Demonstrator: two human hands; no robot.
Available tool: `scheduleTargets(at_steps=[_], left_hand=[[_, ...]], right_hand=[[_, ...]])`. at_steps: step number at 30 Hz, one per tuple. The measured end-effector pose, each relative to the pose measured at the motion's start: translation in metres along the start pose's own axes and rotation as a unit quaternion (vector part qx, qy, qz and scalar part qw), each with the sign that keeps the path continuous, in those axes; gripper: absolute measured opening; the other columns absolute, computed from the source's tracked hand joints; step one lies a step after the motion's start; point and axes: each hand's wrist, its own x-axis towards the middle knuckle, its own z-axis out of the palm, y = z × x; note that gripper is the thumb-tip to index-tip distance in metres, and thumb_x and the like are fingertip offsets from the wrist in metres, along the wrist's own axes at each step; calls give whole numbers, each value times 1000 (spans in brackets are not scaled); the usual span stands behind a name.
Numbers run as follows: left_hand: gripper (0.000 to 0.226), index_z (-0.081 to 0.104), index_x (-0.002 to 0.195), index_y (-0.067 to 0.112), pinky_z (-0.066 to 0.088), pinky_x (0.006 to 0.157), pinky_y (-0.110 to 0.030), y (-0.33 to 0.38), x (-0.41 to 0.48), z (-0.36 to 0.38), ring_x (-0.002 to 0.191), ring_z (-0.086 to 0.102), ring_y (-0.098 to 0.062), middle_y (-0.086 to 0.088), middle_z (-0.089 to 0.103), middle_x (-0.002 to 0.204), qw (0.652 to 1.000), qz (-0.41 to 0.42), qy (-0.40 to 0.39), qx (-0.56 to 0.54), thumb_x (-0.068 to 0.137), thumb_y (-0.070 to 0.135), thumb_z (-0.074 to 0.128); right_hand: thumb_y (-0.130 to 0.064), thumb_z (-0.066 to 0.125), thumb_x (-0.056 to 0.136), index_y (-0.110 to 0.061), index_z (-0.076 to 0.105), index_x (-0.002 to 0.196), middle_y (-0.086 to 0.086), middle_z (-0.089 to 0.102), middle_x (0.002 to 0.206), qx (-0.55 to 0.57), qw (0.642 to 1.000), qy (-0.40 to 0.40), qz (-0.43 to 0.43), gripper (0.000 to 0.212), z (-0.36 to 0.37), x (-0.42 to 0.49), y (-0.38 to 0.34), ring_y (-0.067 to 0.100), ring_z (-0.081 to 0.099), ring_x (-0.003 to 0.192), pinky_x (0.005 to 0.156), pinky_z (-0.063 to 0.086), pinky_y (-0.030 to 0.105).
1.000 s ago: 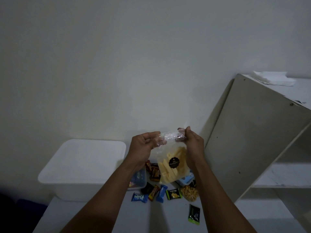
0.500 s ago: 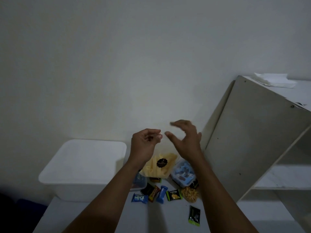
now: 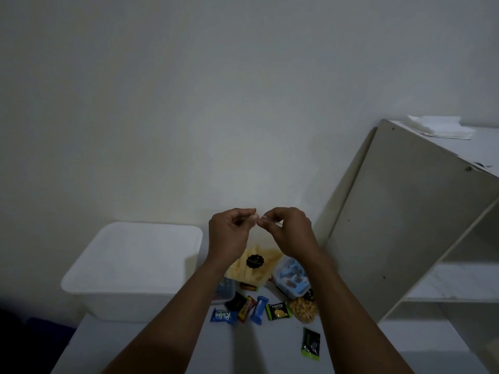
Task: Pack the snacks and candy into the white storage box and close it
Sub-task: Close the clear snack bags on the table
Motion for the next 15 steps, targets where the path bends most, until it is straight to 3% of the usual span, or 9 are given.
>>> scheduleTargets(at_steps=[3, 6, 10, 15], left_hand=[[15, 76, 99, 11, 56, 76, -18, -4, -1, 0, 79, 72, -7, 0, 75, 87, 1000, -10, 19, -19, 84, 7, 74], [16, 74, 94, 15, 58, 74, -24, -10, 1, -6, 74, 71, -13, -3, 75, 83, 997, -35, 27, -59, 84, 3, 72], [15, 74, 95, 13, 59, 73, -29, -15, 2, -11, 73, 71, -16, -7, 75, 83, 995, -55, 28, -77, 85, 2, 71], [13, 73, 97, 10, 60, 68, -29, -13, 5, -13, 74, 71, -17, -10, 74, 84, 991, -69, 31, -107, 86, 3, 70]], right_hand=[[-50, 62, 88, -34, 70, 86, -16, 71, 89, -13, 999, -40, 12, 18, 0, -1, 5, 11, 66, 94, 93, 48, 48], [-51, 58, 84, -35, 66, 78, -10, 73, 83, 20, 998, -55, 29, 20, 1, -5, 23, 13, 68, 84, 83, 55, 45], [-19, 65, 92, -14, 69, 75, 3, 73, 82, 105, 992, -62, 41, 19, -1, -11, 35, 17, 69, 82, 83, 56, 41], [-26, 75, 84, -2, 68, 65, 13, 71, 67, 178, 980, 17, 91, 31, -3, -15, 43, 23, 70, 73, 73, 56, 35]])
